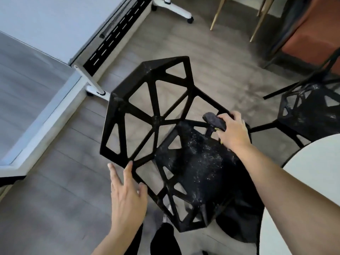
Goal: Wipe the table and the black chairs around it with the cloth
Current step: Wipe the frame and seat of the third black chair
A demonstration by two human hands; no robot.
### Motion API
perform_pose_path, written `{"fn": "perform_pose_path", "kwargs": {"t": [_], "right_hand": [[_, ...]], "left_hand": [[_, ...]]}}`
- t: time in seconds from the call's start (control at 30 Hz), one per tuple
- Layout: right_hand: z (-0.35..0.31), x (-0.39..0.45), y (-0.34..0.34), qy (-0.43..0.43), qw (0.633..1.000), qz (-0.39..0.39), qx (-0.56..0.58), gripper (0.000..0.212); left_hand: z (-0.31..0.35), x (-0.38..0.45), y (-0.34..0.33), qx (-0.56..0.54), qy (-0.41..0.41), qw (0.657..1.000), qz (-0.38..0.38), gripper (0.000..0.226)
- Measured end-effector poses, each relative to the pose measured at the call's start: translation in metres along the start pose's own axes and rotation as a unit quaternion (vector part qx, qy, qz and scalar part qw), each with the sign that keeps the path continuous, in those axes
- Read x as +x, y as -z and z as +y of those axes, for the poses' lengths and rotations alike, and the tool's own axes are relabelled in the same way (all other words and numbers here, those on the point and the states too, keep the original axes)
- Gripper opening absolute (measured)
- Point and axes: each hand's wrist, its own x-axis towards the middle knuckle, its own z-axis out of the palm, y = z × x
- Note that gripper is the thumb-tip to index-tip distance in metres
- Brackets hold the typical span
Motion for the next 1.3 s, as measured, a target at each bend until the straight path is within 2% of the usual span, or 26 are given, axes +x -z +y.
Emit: {"fn": "perform_pose_path", "kwargs": {"t": [0.17,0.33,0.5,0.6,0.7,0.87,1.0,1.2,1.3], "right_hand": [[0.031,0.063,-0.014,-0.041,0.999,-0.007,-0.030,0.050],[0.055,0.075,-0.033,-0.088,0.993,-0.084,-0.012,0.048],[0.067,0.072,-0.046,-0.110,0.994,-0.019,-0.010,0.048],[0.080,0.101,-0.039,-0.104,0.991,-0.079,-0.022,0.051],[0.089,0.123,-0.039,-0.099,0.986,-0.131,-0.030,0.047],[0.091,0.121,-0.053,-0.129,0.985,-0.090,-0.066,0.042],[0.095,0.104,-0.061,-0.183,0.979,-0.063,-0.065,0.039],[0.106,0.067,-0.081,-0.237,0.971,-0.019,-0.023,0.039],[0.105,0.051,-0.092,-0.270,0.963,-0.011,-0.003,0.038]], "left_hand": [[-0.004,0.021,-0.021,-0.049,0.022,0.999,0.002,0.061],[0.011,0.031,-0.029,-0.125,0.052,0.991,0.013,0.057],[0.025,0.063,-0.027,-0.115,0.052,0.992,0.024,0.058],[0.028,0.080,-0.027,-0.093,0.033,0.994,0.038,0.055],[0.033,0.092,-0.027,-0.094,0.005,0.995,0.044,0.041],[0.046,0.120,-0.023,-0.100,-0.014,0.995,0.022,0.029],[0.052,0.158,-0.020,-0.089,-0.069,0.994,0.015,0.024],[0.069,0.225,-0.014,-0.051,-0.127,0.991,-0.010,0.020],[0.077,0.248,-0.011,-0.041,-0.120,0.992,-0.029,0.018]]}}
